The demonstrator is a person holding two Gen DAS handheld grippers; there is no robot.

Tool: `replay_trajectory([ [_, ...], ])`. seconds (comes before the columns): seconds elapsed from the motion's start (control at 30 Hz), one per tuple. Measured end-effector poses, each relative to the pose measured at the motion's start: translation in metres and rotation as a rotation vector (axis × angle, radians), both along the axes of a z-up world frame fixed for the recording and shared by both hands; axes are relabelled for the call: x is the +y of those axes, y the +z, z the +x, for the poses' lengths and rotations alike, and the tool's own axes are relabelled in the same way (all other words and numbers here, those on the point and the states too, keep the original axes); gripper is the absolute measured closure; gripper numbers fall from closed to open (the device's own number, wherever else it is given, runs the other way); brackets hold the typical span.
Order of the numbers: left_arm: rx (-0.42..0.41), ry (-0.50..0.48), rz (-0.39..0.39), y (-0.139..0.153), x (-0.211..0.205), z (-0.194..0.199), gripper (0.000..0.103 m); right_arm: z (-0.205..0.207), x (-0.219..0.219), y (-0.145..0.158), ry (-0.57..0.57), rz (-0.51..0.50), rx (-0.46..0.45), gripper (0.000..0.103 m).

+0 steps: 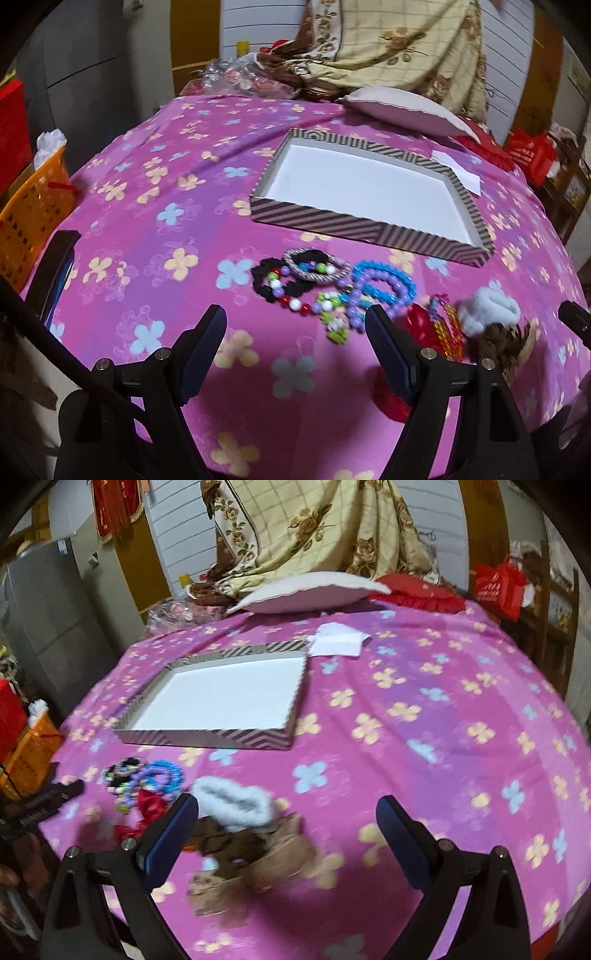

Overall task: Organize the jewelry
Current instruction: 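Move both tools toward the jewelry laid out before the striped tray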

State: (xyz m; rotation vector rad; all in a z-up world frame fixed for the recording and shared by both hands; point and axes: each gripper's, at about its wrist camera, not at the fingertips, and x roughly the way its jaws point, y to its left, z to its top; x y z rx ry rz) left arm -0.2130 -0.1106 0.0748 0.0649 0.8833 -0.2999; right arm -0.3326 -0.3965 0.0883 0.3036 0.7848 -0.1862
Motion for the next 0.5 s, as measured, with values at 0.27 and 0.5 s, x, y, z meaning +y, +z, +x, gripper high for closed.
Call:
replay_trajectory([
  [0.27, -0.015, -0.024, 0.015, 0.007, -0.005, -0.015, 0.032, -0.004, 0.036, 0.013, 0.115, -0.008, -0.069, 0.006],
  [0.5, -0.003, -0.024, 0.017, 0.006, -0.008, -0.019, 0.032, 0.001, 0.059, 0.018, 0.130, -0.064, -0.084, 0.006],
])
